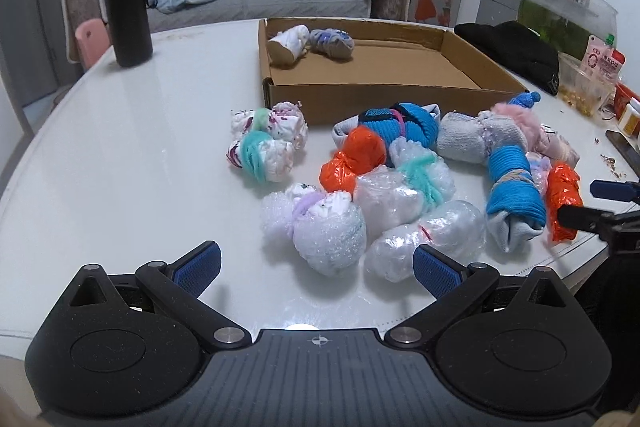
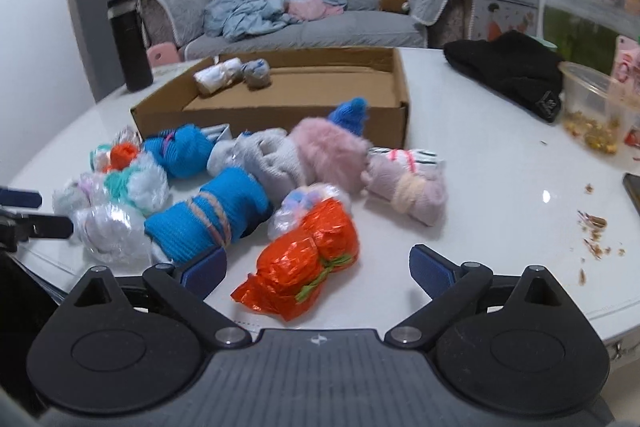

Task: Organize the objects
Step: 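Grasp the bubble-wrapped bundle with left tool while right grasps orange bundle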

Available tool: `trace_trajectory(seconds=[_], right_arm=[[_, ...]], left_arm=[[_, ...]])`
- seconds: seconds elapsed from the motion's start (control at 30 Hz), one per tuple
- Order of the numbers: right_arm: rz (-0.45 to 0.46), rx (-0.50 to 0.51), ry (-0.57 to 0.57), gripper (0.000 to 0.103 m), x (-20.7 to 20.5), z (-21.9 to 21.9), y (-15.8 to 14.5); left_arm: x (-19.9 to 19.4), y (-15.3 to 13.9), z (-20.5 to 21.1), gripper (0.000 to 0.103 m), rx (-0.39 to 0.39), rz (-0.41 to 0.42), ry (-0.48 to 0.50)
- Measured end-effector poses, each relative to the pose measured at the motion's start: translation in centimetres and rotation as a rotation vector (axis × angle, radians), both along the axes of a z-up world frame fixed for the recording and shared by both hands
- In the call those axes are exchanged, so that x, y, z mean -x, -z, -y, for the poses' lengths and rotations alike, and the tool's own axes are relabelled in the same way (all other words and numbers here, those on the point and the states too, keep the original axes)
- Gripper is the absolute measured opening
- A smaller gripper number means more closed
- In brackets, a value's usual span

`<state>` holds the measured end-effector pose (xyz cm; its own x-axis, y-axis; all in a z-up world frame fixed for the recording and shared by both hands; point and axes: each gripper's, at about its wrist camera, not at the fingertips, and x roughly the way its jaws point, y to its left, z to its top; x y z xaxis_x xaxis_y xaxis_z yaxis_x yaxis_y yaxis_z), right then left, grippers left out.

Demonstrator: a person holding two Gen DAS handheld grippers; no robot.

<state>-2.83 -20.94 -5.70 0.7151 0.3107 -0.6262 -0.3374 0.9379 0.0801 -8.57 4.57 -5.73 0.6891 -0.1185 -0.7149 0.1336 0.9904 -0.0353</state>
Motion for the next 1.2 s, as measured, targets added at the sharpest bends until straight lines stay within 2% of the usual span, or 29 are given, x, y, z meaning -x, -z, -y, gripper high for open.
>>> trace_trajectory(seconds=[0.1,0.27,0.3,0.37,0.43,0.57,0.77,0.87,1.0,1.07,1.2], right_arm=[[-0.010,0.008,-0.003,0.092,-0.2,-0.4,0.6],[-0.002,0.035,0.000,0.077,1.1,0.1,1.4],[-0.001,0.032,0.000,0.074,1.2,0.3,1.3],[0.006,0.031,0.002,0.062,1.3,0.6,1.2],[0.014,0.031,0.006,0.058,1.5,1.0,1.2],[0.021,0.030,0.007,0.050,1.5,0.9,1.4],[0.026,0.030,0.016,0.037,1.4,1.0,1.4],[0.028,0.024,0.017,0.030,1.4,1.2,1.2],[0.027,0.021,0.014,0.028,1.4,1.2,1.2],[0.029,0.024,0.013,0.028,1.4,1.2,1.1],[0.031,0.018,0.019,0.028,1.5,1.6,0.9]], left_arm=[[-0.7,0.4,0.0,0.102,-0.002,-0.013,-0.013],[-1.7,0.6,0.1,0.102,0.015,-0.022,-0.037],[-1.7,0.5,0.0,0.102,0.027,-0.020,-0.039],[-1.8,0.4,-0.1,0.102,0.046,-0.015,-0.045],[-2.1,0.5,-0.4,0.102,0.061,-0.019,-0.066],[-2.4,0.6,-1.5,0.102,0.138,-0.026,-0.126],[-2.6,0.7,-2.1,0.100,0.106,-0.030,-0.182],[-2.6,1.0,-2.1,0.090,0.101,-0.040,-0.184],[-2.4,1.0,-2.1,0.074,0.082,-0.021,-0.194],[-2.3,0.9,-2.1,0.051,0.083,-0.018,-0.188],[-2.2,0.8,-2.4,0.047,0.094,-0.013,-0.192]])
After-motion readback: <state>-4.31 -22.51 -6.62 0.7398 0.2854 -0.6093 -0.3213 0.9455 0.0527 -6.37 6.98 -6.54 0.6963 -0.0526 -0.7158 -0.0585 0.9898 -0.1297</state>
